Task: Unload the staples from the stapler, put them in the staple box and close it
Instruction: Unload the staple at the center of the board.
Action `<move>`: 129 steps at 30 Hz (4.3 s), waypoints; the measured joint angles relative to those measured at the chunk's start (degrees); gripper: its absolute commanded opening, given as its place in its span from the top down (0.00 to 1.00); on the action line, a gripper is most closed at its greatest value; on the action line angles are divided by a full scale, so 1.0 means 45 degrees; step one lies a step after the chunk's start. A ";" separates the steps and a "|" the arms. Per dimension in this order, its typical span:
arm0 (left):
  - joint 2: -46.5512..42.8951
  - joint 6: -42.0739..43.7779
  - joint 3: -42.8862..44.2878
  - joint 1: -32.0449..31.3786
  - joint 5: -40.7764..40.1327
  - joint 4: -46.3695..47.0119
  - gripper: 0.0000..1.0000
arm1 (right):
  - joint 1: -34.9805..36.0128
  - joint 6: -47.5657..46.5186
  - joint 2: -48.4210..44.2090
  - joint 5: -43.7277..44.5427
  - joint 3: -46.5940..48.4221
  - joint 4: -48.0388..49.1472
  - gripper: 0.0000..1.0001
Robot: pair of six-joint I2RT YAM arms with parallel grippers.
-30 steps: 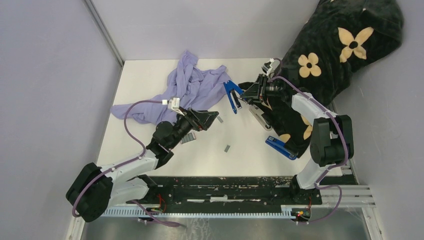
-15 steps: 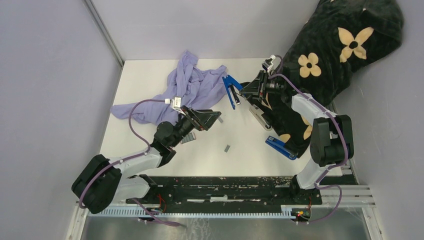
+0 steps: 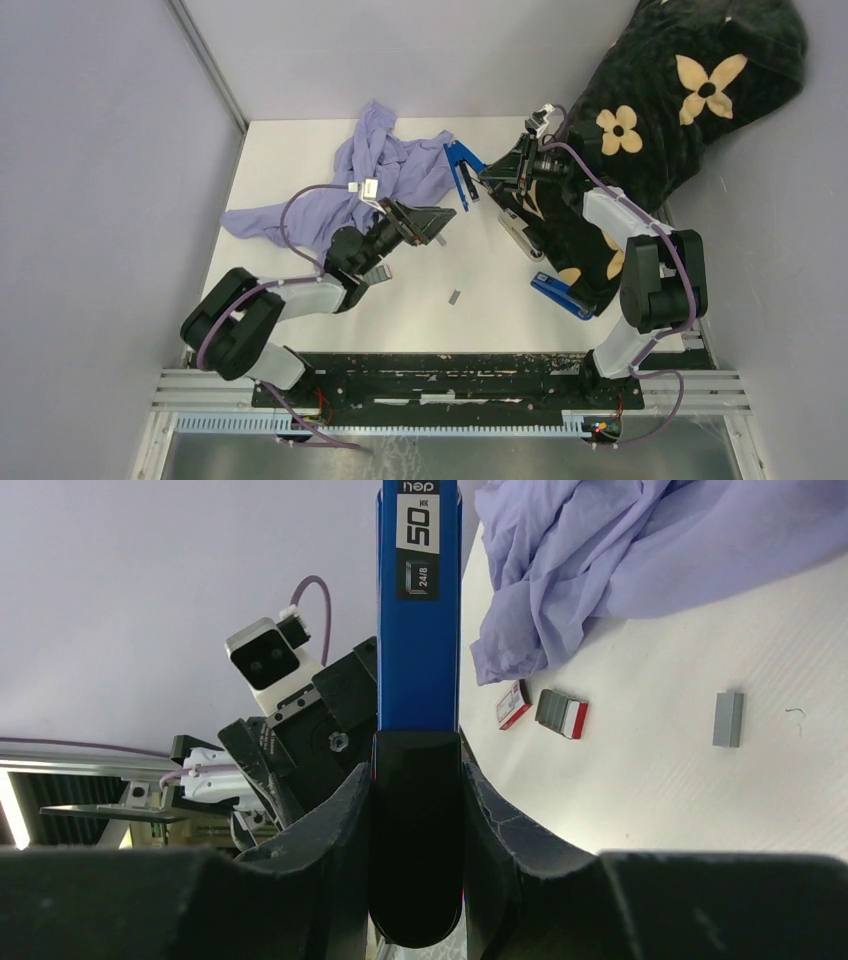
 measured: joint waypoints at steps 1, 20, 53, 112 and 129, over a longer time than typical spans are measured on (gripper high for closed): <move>0.0335 -0.0117 0.0228 0.0000 0.0044 0.0204 0.01 | 0.0000 0.0112 0.0000 -0.0005 0.0000 0.0092 0.99; 0.3643 -0.1812 0.3206 0.0194 0.0194 0.0646 0.27 | 0.0253 0.0850 -0.0005 -0.0219 0.0000 0.0962 0.99; 0.5076 -0.0748 0.3687 0.1564 0.5450 0.2142 0.97 | 0.0913 -1.4736 0.0010 -0.0068 0.4410 -1.3474 0.29; 0.2448 1.6432 0.6105 0.1943 0.8155 -1.3775 0.97 | 0.0733 -2.6291 0.1268 0.3517 0.2166 -1.6203 0.99; 0.3259 1.8224 0.7009 0.1904 0.6999 -1.6106 0.97 | 0.0622 -2.5485 0.1243 0.4915 0.1559 -1.4950 0.99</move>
